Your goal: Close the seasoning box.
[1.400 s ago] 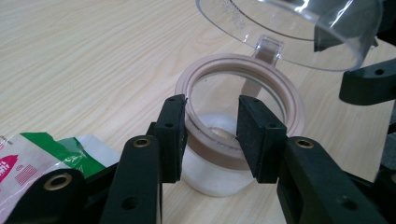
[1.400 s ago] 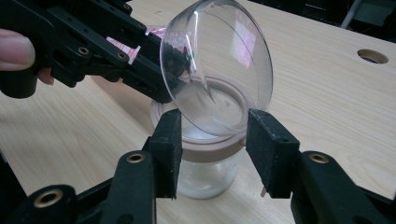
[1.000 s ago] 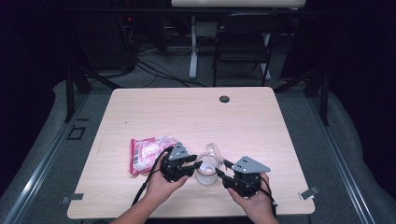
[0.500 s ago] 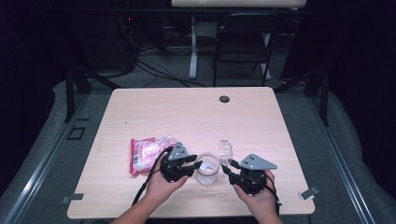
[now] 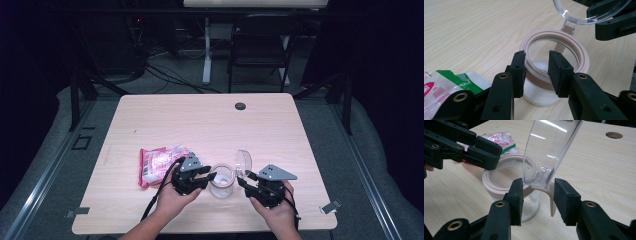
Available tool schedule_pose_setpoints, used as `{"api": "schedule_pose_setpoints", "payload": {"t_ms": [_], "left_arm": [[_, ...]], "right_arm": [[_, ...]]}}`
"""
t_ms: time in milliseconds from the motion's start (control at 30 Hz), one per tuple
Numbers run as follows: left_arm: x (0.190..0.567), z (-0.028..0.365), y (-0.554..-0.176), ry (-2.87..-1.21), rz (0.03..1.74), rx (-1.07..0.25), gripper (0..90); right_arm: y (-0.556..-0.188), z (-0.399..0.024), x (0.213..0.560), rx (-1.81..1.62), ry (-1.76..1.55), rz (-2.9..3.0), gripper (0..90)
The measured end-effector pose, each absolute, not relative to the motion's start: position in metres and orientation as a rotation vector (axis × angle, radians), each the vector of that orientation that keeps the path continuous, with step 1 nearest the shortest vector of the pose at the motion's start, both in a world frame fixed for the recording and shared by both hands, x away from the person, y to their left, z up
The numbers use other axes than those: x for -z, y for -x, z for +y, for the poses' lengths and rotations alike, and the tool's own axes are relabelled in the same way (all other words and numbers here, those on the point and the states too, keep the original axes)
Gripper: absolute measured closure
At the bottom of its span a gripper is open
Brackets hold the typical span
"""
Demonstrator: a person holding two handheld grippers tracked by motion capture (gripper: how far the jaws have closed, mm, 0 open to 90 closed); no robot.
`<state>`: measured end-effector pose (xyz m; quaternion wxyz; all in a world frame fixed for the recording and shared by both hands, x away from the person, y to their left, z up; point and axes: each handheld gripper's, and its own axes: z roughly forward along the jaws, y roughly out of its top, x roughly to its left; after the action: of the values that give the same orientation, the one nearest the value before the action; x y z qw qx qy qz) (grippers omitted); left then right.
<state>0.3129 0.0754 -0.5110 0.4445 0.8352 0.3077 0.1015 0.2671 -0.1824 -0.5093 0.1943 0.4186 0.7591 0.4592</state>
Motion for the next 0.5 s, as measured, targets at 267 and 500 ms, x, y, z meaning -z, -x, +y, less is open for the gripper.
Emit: {"api": "schedule_pose_setpoints", "payload": {"t_ms": [267,500], "left_arm": [[0.508,0.08,-0.314,-2.037,0.766,-0.27,62.4],[0.505,0.088,-0.313,-2.026,0.781,-0.281,62.3]], "right_arm": [[-0.273,-0.179,0.516,-1.281,-1.185,2.121,62.2],[-0.278,-0.177,0.519,-1.287,-1.198,2.114,65.9]]}}
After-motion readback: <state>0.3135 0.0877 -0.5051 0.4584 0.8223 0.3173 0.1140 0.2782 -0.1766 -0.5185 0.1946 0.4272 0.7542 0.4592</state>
